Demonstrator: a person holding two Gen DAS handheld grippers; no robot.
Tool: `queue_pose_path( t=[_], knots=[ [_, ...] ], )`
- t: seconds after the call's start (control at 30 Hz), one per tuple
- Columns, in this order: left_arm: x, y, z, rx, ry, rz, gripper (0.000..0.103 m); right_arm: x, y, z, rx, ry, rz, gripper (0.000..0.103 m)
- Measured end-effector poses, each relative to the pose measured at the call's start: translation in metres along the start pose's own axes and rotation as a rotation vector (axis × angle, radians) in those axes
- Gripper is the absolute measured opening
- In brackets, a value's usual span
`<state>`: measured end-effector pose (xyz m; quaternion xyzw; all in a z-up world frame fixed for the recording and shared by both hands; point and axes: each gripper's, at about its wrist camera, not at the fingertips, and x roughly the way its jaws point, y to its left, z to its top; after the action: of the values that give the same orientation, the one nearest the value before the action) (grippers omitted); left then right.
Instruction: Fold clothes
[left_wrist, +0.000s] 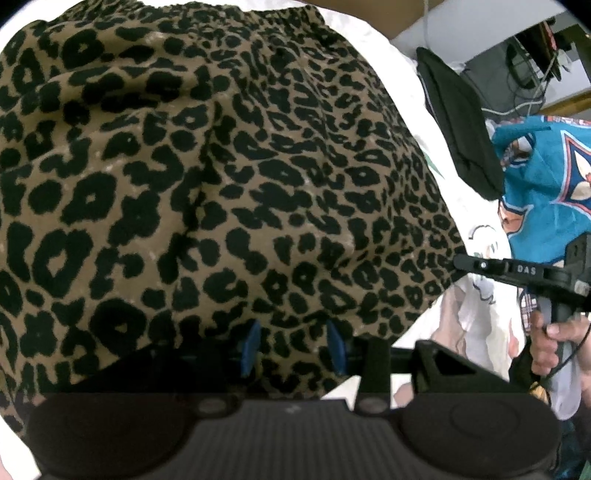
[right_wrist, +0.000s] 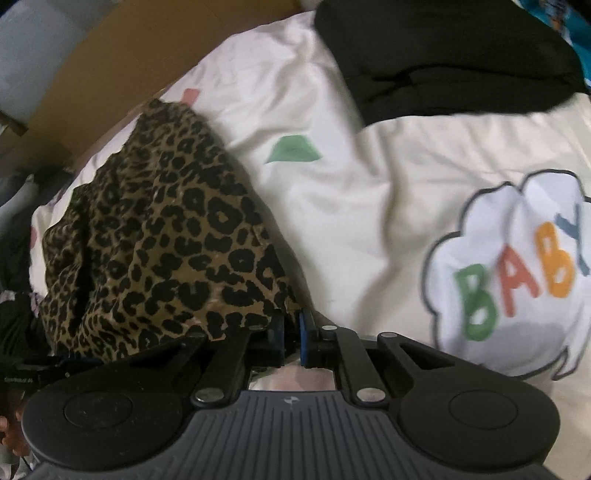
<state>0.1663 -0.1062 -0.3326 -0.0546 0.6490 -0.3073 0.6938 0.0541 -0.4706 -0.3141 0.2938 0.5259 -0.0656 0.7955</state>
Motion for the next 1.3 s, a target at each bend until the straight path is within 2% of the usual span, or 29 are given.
queue_pose_path(
  t=[0.27,0.4,0.5,0.57,0.63,0.7,0.8,1.07,1.13,1.2,1.23,1.27,1.3],
  knots=[
    [-0.003,0.001,-0.005,0.015,0.031,-0.012,0.044,-0.003,-0.013,0.006,0.013,-0.012,-0.014,0.005],
    [-0.024,0.010,-0.009,0.016,0.007,0.011,0.045,-0.004,-0.022,0.006,0.024,-0.010,0.035,0.006],
    [-0.041,0.016,-0.022,-0.007,-0.042,0.035,0.054,-0.003,-0.032,0.005,0.073,-0.012,0.088,0.013],
    [-0.049,0.024,-0.032,-0.039,-0.063,0.043,0.055,-0.003,-0.036,0.002,0.089,-0.018,0.103,0.032],
    [-0.054,0.030,-0.040,-0.083,-0.081,0.041,0.055,-0.003,-0.036,-0.002,0.083,-0.019,0.106,0.038],
    [-0.055,0.035,-0.046,-0.117,-0.092,0.029,0.056,-0.002,-0.036,-0.005,0.083,-0.017,0.115,0.038],
    [-0.053,0.037,-0.054,-0.144,-0.083,0.014,0.065,0.001,-0.034,-0.009,0.085,-0.014,0.124,0.038],
    [-0.036,0.047,-0.073,-0.201,-0.039,0.000,0.068,0.007,-0.046,-0.015,0.147,-0.028,0.146,0.040],
    [-0.028,0.046,-0.074,-0.214,-0.051,-0.022,0.066,0.008,-0.050,-0.014,0.188,-0.030,0.160,0.040],
    [-0.019,0.045,-0.077,-0.230,-0.050,-0.044,0.059,0.009,-0.051,-0.014,0.208,-0.032,0.168,0.038],
    [-0.015,0.045,-0.079,-0.251,-0.045,-0.061,0.047,0.009,-0.050,-0.014,0.195,-0.031,0.164,0.026],
    [-0.011,0.046,-0.080,-0.270,-0.041,-0.081,0.031,0.008,-0.048,-0.014,0.183,-0.030,0.160,0.007],
    [-0.009,0.046,-0.082,-0.282,-0.037,-0.098,0.022,0.005,-0.047,-0.012,0.176,-0.038,0.163,0.002]
  ],
)
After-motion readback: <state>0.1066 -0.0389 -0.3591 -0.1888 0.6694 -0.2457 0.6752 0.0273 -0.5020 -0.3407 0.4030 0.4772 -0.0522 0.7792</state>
